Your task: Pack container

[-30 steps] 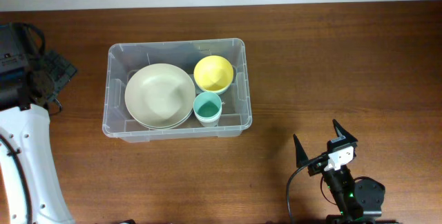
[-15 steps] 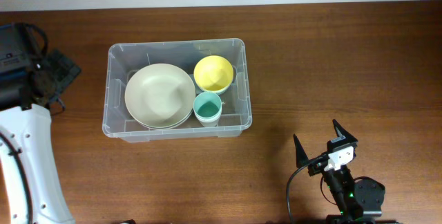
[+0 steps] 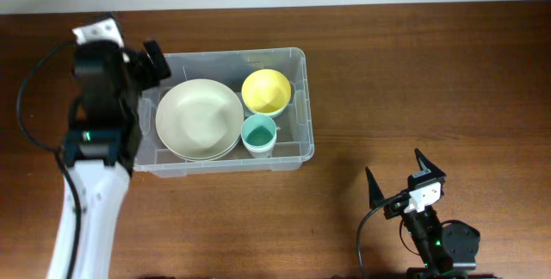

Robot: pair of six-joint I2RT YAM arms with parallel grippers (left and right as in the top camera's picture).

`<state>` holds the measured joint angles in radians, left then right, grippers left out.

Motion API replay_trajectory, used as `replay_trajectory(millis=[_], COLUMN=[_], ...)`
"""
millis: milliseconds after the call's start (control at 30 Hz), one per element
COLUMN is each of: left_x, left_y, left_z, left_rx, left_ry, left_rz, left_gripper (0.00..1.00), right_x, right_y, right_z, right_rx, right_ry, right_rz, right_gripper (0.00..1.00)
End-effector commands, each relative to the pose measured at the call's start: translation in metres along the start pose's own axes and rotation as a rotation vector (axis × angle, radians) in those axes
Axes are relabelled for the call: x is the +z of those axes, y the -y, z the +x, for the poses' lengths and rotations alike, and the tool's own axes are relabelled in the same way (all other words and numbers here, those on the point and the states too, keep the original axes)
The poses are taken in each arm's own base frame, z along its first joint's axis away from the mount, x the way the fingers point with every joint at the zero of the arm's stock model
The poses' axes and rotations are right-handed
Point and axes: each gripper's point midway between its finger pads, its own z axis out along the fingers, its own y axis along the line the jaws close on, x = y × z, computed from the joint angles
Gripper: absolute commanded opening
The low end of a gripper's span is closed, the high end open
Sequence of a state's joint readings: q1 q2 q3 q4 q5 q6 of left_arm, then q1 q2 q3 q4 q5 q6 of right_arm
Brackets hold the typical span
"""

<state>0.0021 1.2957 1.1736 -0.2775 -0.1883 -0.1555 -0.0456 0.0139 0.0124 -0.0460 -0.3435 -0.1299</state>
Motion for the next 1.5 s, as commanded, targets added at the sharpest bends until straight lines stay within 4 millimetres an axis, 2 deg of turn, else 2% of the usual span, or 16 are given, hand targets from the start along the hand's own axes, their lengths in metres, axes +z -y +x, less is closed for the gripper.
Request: replay_trajectory(millis=[0, 400, 500, 667, 800, 1133, 1300, 1467], left_x=[-0.028, -0.114, -0.129, -0.147, -0.153, -0.155, -0.147, -0.133], left_y=[0.015, -0.011, -0.016, -0.021, -0.024, -0.026, -0.016, -0.016], left_z=[0.009, 0.065, 0.08, 0.092, 0.099, 0.117, 0.131, 0.153], left_rx=[0.215, 0.196, 0.188, 0.167, 0.154, 0.169, 0.298, 0.318], left_ry=[0.085, 0.277, 0.344, 0.494, 0.59, 0.688, 0.661, 0.555], left_rz=[0.129, 0.133, 0.133, 0.137, 0.139, 0.136, 0.162, 0.17], left_gripper=[1.0, 1.0, 1.0, 1.0, 0.99, 1.0, 1.0, 1.0], right_x=[0.0, 0.0, 0.0, 0.0, 0.0, 0.0, 0.0, 0.0], right_y=[-0.004, -0.004, -0.004, -0.004, -0.004, -0.004, -0.004, -0.004], right_z=[0.001, 0.001, 0.001, 0.001, 0.001, 0.001, 0.001, 0.001], right_rx=[0.007, 0.007, 0.007, 0.006, 0.006, 0.007, 0.007, 0.007], right_ry=[0.003, 0.003, 0.003, 0.003, 0.003, 0.003, 0.003, 0.003], right_rz=[-0.022, -0.022, -0.022, -0.022, -0.022, -0.022, -0.022, -0.022], right_gripper=[0.99, 0.99, 0.99, 0.99, 0.99, 0.99, 0.99, 0.99])
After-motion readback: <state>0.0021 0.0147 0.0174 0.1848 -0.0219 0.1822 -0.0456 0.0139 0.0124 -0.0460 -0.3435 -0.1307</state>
